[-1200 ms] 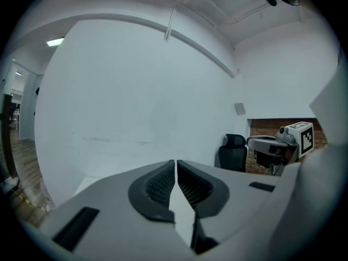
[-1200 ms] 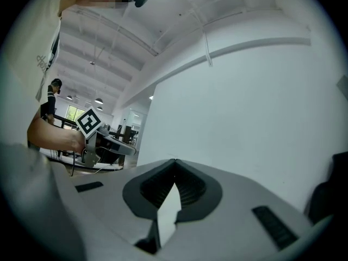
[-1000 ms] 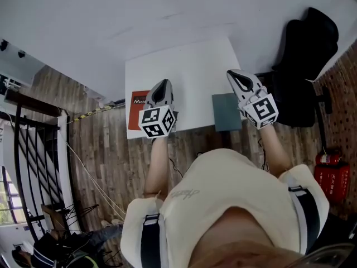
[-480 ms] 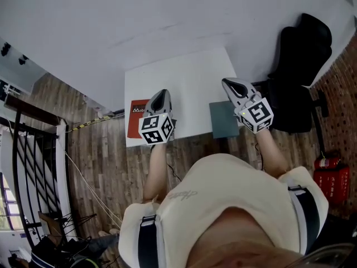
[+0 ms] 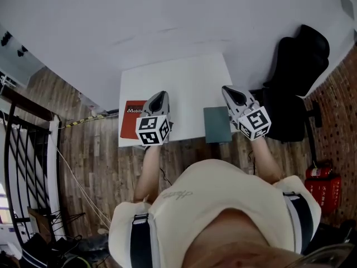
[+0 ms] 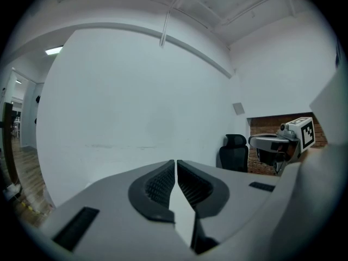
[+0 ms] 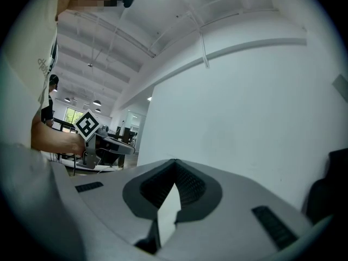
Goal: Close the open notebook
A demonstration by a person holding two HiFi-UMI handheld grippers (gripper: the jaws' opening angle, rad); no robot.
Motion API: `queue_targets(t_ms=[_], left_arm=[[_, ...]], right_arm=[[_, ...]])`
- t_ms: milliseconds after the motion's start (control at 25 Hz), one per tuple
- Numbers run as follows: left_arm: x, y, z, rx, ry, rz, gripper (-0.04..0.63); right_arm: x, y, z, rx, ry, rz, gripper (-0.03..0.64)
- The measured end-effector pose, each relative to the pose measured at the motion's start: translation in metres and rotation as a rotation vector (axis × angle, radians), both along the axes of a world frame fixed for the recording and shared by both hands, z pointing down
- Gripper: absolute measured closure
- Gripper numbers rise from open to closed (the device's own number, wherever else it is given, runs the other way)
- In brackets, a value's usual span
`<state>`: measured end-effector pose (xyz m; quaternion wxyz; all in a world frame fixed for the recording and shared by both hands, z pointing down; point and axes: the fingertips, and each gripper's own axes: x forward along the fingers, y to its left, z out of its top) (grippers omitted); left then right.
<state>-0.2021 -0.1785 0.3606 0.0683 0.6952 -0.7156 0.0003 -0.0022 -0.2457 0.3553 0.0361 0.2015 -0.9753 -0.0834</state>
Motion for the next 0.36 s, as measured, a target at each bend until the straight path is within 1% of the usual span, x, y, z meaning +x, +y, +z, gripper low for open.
queue_targets(t_ms=[200,360], left_arm=[[0.004,0.000,0.002,-0.003,0.006,0.011,0.566],[0.010,-0.002,0.005,-0.009,-0.006,0.042,0.566]], right_arm=[[0.008,0.000,0.009,-0.015,0.007,0.013,0.611],[0.014,-0.003,0.007,-0.010,-0.010,0.039,0.609]])
